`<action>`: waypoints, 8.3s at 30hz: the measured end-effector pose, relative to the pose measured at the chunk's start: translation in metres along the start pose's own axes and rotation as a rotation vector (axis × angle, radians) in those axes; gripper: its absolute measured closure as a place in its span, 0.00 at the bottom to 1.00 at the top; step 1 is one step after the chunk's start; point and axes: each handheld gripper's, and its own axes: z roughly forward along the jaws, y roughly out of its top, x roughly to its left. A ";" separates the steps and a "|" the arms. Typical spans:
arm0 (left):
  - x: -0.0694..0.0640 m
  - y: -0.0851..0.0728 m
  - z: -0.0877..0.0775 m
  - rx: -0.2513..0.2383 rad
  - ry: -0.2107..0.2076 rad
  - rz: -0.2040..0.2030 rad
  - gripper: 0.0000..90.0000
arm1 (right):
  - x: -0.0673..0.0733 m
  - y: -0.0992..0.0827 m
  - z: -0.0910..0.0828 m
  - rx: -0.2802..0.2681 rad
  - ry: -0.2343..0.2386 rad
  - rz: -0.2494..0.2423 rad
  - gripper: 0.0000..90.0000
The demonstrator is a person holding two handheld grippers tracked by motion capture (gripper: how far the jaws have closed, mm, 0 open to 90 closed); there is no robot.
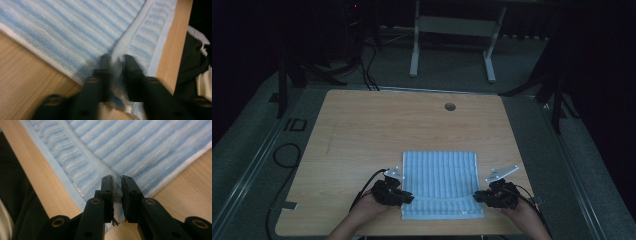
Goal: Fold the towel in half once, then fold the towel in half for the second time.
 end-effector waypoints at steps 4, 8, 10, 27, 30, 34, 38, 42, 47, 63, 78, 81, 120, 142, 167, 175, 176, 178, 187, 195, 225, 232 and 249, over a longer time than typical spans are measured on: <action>-0.010 0.002 -0.007 -0.004 -0.002 0.040 0.93 | 0.009 0.001 -0.012 -0.022 -0.004 -0.026 0.89; -0.025 -0.001 -0.019 0.007 -0.074 0.111 0.89 | 0.024 -0.004 -0.028 -0.049 0.003 -0.075 0.89; -0.031 -0.006 -0.023 0.054 -0.121 0.152 0.78 | 0.033 -0.011 -0.032 -0.034 0.035 -0.090 0.83; -0.005 0.004 -0.027 0.093 0.109 0.109 0.47 | 0.013 -0.007 -0.033 -0.017 -0.071 -0.052 0.65; 0.006 0.012 -0.024 0.081 0.146 0.076 0.47 | -0.004 0.007 -0.026 -0.030 -0.096 -0.047 0.62; 0.023 0.020 -0.024 0.064 0.176 0.060 0.47 | -0.022 0.021 -0.020 -0.034 -0.117 -0.025 0.60; 0.043 0.032 -0.030 0.021 0.212 0.015 0.47 | -0.039 0.036 -0.019 -0.041 -0.140 -0.004 0.59; 0.059 0.048 -0.035 -0.016 0.240 -0.019 0.42 | -0.056 0.049 -0.018 -0.056 -0.152 0.022 0.57; 0.077 0.067 -0.031 -0.012 0.281 -0.038 0.36 | -0.078 0.064 -0.015 -0.049 -0.164 0.068 0.55; 0.102 0.087 0.001 0.043 0.266 -0.022 0.36 | -0.120 0.090 0.016 0.019 -0.169 0.185 0.42; 0.109 0.090 0.021 0.102 0.274 -0.064 0.56 | -0.132 0.097 0.046 0.100 -0.128 0.236 0.64; 0.110 0.090 0.023 0.099 0.254 -0.070 0.61 | -0.130 0.098 0.052 0.138 -0.118 0.219 0.70; -0.010 0.041 -0.062 -0.185 0.217 0.122 0.96 | 0.003 0.036 -0.059 -0.142 -0.150 -0.031 0.97; -0.023 0.013 -0.034 -0.072 0.120 0.113 0.55 | 0.025 -0.006 -0.026 -0.087 -0.098 0.036 0.64; 0.027 0.024 0.008 0.054 0.222 0.092 0.58 | -0.014 0.042 0.056 0.035 -0.172 -0.072 0.61; 0.058 0.034 0.001 0.038 0.266 0.081 0.58 | -0.033 0.073 0.072 0.042 -0.153 -0.051 0.61; 0.063 0.035 0.000 0.035 0.272 0.078 0.58 | -0.035 0.076 0.074 0.041 -0.151 -0.046 0.61; 0.072 0.036 -0.001 0.021 0.268 0.062 0.58 | -0.040 0.084 0.078 0.041 -0.144 -0.042 0.61; 0.098 0.046 -0.007 0.019 0.289 0.020 0.58 | -0.058 0.110 0.091 0.049 -0.125 -0.035 0.59; 0.113 0.053 -0.009 0.017 0.304 -0.018 0.58 | -0.072 0.129 0.103 0.034 -0.132 -0.017 0.59; 0.095 0.039 -0.032 -0.121 0.295 -0.027 0.14 | -0.059 0.117 0.086 -0.102 -0.066 -0.093 0.14; 0.089 0.021 -0.041 -0.184 0.333 -0.020 0.08 | -0.058 0.098 0.065 -0.222 -0.082 -0.076 0.13; 0.079 -0.030 -0.060 -0.264 0.368 -0.072 0.02 | -0.071 0.038 0.033 -0.291 -0.147 -0.009 0.13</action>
